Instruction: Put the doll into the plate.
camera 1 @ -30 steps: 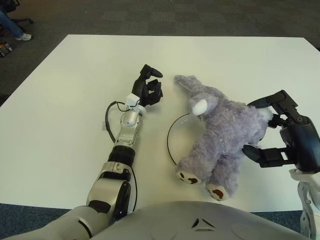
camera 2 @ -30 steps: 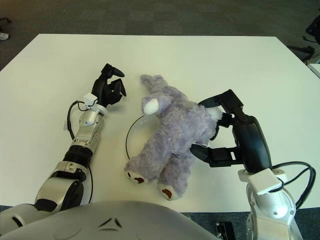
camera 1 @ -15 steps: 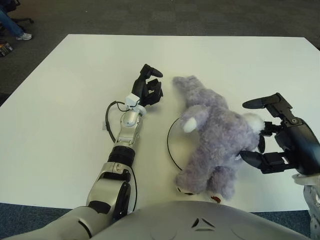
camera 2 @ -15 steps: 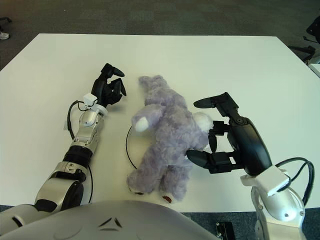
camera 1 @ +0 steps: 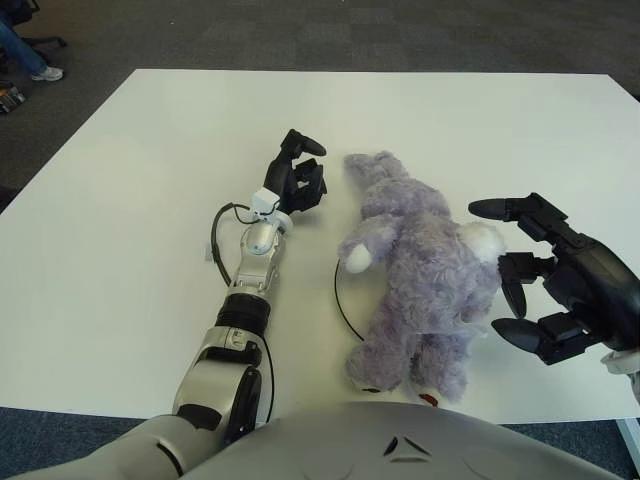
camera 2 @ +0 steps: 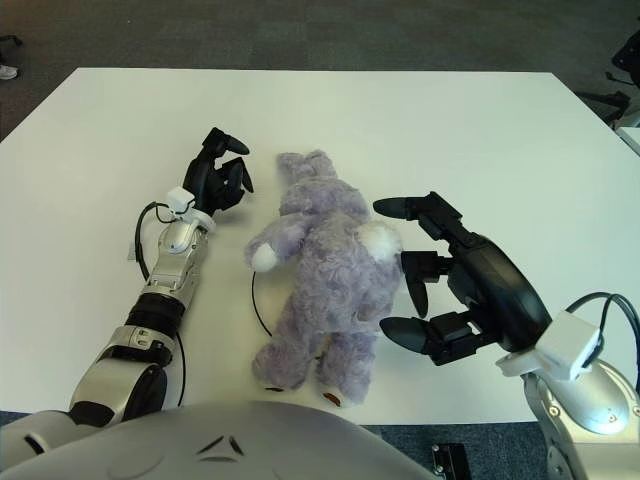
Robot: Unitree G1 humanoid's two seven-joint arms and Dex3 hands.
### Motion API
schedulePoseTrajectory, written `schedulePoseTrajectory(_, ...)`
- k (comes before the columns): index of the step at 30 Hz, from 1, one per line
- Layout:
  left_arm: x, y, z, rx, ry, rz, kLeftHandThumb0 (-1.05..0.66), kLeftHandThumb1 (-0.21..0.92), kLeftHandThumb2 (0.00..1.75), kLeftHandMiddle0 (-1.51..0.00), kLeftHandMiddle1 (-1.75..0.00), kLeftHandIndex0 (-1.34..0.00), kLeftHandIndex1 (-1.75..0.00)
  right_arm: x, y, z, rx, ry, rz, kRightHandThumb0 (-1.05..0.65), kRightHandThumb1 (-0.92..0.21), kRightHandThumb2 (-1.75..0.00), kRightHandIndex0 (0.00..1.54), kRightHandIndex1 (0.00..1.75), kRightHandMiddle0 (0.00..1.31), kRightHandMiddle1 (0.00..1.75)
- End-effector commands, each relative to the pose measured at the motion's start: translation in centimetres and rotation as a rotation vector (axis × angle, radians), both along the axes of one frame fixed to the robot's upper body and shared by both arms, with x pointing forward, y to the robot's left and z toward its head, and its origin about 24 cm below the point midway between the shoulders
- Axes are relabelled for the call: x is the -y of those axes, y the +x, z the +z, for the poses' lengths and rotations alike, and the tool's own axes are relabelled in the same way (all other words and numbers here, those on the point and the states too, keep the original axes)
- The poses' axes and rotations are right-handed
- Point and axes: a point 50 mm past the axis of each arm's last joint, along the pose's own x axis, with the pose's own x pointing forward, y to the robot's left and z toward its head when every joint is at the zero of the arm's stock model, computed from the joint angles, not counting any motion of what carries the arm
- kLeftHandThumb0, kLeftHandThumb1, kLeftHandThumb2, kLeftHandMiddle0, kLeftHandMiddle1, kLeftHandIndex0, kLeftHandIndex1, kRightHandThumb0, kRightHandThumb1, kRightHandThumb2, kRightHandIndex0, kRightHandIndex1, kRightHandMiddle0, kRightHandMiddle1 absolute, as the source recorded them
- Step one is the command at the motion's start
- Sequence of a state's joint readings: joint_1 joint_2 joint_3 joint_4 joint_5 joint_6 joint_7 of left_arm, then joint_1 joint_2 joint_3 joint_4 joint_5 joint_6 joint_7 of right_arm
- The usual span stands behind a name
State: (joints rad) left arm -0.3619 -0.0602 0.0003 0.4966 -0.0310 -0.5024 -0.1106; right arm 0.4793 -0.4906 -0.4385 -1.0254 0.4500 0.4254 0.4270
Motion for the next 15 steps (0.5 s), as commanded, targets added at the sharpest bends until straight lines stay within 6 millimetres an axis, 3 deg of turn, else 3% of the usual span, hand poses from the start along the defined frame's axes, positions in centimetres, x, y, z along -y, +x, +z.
schedulePoseTrajectory(1,-0.3,-0.7,-1.6,-0.067,-0.012,0.016,-0.36,0.8,0.69,-0.88,-1.75,-0.26,-1.75,-0.2,1.2,0.0,0.002,0.064,0.05,-0.79,-0.48,-0.69,0.94,1.75,0.0,0.68)
schedulePoseTrajectory(3,-0.3,-0.8,-1.6,-0.067,-0.013,0.016,-0.36,0.8,0.69,-0.88,-1.75,-0.26,-1.75,-0.2,2.2,0.0,0.01,0.135,0.103,-0.82,-0.54,-0.64,0.93,1.75,0.0,0.67)
schedulePoseTrajectory(8,-0.2,-0.8,-1.6,-0.067,-0.015,0.015,-0.36,0.79,0.7,-0.89,-1.75,-0.27,-1.75,0.0,1.9,0.5,0.066,0.197,0.164,-0.86,-0.64,-0.55,0.93,1.75,0.0,0.67)
schedulePoseTrajectory(15,-0.2,-0.9,-1.6,-0.065,-0.016,0.012,-0.36,0.79,0.7,-0.9,-1.75,-0.27,-1.75,2.2,2.0,1.8,0.091,0.17,0.18,-0.89,-0.69,-0.5,0.96,1.75,0.0,0.63)
